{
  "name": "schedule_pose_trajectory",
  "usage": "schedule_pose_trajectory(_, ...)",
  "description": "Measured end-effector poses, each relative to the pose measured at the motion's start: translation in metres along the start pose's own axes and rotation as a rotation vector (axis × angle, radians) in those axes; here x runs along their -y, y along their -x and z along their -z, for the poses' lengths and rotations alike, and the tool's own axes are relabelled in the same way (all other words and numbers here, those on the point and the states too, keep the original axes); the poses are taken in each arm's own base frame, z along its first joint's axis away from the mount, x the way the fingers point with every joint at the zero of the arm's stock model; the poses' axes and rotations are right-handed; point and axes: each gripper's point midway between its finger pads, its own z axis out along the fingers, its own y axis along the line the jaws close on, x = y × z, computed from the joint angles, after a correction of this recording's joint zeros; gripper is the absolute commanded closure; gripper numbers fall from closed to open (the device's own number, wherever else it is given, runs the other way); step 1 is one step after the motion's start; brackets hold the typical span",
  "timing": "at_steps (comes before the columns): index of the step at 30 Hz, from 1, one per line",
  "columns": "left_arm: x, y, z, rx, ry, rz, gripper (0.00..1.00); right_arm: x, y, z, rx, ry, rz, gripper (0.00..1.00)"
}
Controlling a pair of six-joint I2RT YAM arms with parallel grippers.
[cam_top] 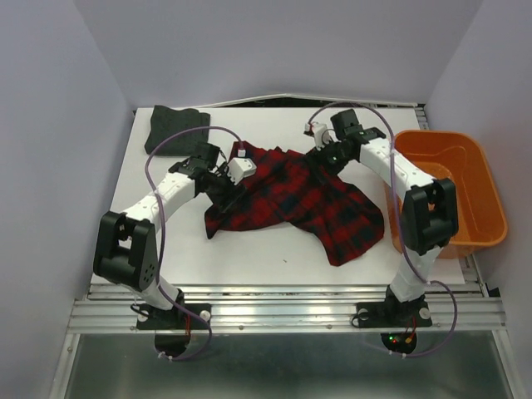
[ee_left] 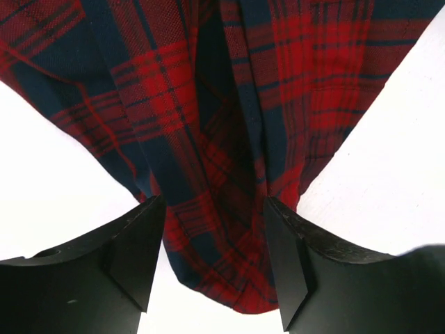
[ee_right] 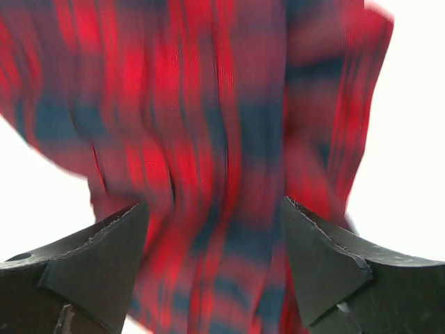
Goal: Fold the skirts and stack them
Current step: Flatten the skirt out
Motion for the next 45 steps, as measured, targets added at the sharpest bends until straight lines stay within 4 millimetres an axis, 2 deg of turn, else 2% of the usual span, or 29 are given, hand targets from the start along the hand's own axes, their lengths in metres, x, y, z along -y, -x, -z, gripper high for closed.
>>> schedule_pose_trajectory(5, 0.0, 0.0, 0.0, 0.001, 0.002, 0.01, 0.31, 0.005, 0.055, -0.029, 0.09, 0.082, 0.027, 0.2)
schedule_pose_trajectory(9, 0.0, 0.002, 0.0, 0.007, 0.002, 0.018, 0.31, 0.012, 0.082, -0.057, 0.114, 0.136, 0.014, 0.23)
schedule_pose_trajectory(11, 0.001, 0.003, 0.0, 0.01, 0.0, 0.021, 0.31, 0.018, 0.088, -0.073, 0.115, 0.151, 0.01, 0.27)
schedule_pose_trajectory(14, 0.0, 0.006, 0.0, 0.018, -0.002, 0.029, 0.3, 0.021, 0.083, -0.094, 0.088, 0.175, -0.005, 0.43)
schedule_pose_trajectory(15, -0.001, 0.009, 0.0, 0.025, -0.002, 0.035, 0.3, 0.021, 0.08, -0.099, 0.077, 0.184, -0.013, 0.54)
schedule_pose_trajectory(18, -0.008, 0.022, -0.004, 0.055, 0.005, 0.057, 0.3, 0.017, 0.074, -0.104, 0.058, 0.211, -0.029, 0.72)
schedule_pose_trajectory(19, -0.011, 0.027, -0.006, 0.066, 0.011, 0.068, 0.3, 0.015, 0.074, -0.104, 0.057, 0.22, -0.028, 0.81)
schedule_pose_trajectory(20, -0.015, 0.032, -0.01, 0.079, 0.019, 0.081, 0.3, 0.014, 0.075, -0.103, 0.061, 0.228, -0.024, 0.84)
schedule_pose_trajectory(25, -0.037, 0.05, -0.029, 0.109, 0.056, 0.148, 0.33, 0.005, 0.073, -0.092, 0.069, 0.257, -0.021, 0.91)
schedule_pose_trajectory(26, -0.04, 0.052, -0.033, 0.109, 0.057, 0.157, 0.39, 0.001, 0.073, -0.086, 0.072, 0.262, -0.019, 0.91)
schedule_pose_trajectory(27, -0.044, 0.053, -0.04, 0.109, 0.059, 0.169, 0.53, -0.003, 0.074, -0.077, 0.081, 0.268, -0.017, 0.92)
schedule_pose_trajectory(29, -0.05, 0.054, -0.051, 0.103, 0.061, 0.192, 0.69, -0.01, 0.077, -0.061, 0.094, 0.276, -0.011, 0.91)
schedule_pose_trajectory(30, -0.053, 0.052, -0.055, 0.095, 0.066, 0.207, 0.88, -0.013, 0.081, -0.05, 0.109, 0.279, -0.005, 0.91)
schedule_pose_trajectory(31, -0.057, 0.051, -0.059, 0.09, 0.072, 0.225, 0.97, -0.016, 0.086, -0.04, 0.127, 0.28, 0.004, 0.91)
schedule_pose_trajectory(33, -0.065, 0.05, -0.066, 0.089, 0.082, 0.278, 1.0, -0.022, 0.092, -0.024, 0.15, 0.285, 0.016, 0.92)
schedule_pose_trajectory(34, -0.069, 0.049, -0.066, 0.093, 0.09, 0.301, 1.0, -0.024, 0.094, -0.019, 0.157, 0.288, 0.019, 0.96)
schedule_pose_trajectory(38, -0.107, 0.038, -0.052, 0.129, 0.167, 0.442, 1.0, -0.035, 0.092, 0.001, 0.171, 0.302, 0.029, 0.99)
schedule_pose_trajectory(41, -0.141, 0.022, -0.035, 0.147, 0.239, 0.532, 0.72, -0.046, 0.083, 0.014, 0.162, 0.33, 0.029, 0.99)
schedule_pose_trajectory(42, -0.148, 0.017, -0.031, 0.148, 0.251, 0.551, 0.48, -0.051, 0.079, 0.018, 0.16, 0.344, 0.031, 0.99)
schedule_pose_trajectory(43, -0.158, 0.008, -0.024, 0.15, 0.267, 0.573, 0.33, -0.058, 0.075, 0.028, 0.161, 0.359, 0.033, 0.99)
schedule_pose_trajectory(45, -0.162, -0.004, -0.01, 0.157, 0.234, 0.594, 0.26, -0.066, 0.071, 0.041, 0.174, 0.37, 0.042, 0.99)
